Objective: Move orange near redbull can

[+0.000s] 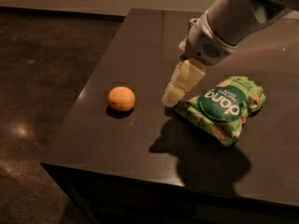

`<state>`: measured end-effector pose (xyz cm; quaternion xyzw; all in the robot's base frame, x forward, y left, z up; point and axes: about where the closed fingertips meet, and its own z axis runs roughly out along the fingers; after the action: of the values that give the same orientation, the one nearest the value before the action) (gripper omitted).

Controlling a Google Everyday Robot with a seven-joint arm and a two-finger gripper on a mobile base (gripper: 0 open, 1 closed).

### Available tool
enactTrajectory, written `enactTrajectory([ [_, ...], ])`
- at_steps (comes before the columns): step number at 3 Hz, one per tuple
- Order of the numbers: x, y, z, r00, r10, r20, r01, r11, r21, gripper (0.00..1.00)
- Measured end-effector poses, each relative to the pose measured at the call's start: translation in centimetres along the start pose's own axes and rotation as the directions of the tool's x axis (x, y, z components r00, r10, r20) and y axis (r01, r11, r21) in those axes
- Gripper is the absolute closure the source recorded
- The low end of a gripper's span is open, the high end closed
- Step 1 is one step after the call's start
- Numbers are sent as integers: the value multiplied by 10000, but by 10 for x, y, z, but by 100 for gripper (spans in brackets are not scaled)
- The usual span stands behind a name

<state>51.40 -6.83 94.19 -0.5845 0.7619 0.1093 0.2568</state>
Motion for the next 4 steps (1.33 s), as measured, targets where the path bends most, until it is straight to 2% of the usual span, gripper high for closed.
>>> enactTrajectory([
  [2,-35,8,36,9979,-209,615,228,9993,-310,0],
  [4,-50,20,80,9959,-703,570,731,9961,-501,0],
])
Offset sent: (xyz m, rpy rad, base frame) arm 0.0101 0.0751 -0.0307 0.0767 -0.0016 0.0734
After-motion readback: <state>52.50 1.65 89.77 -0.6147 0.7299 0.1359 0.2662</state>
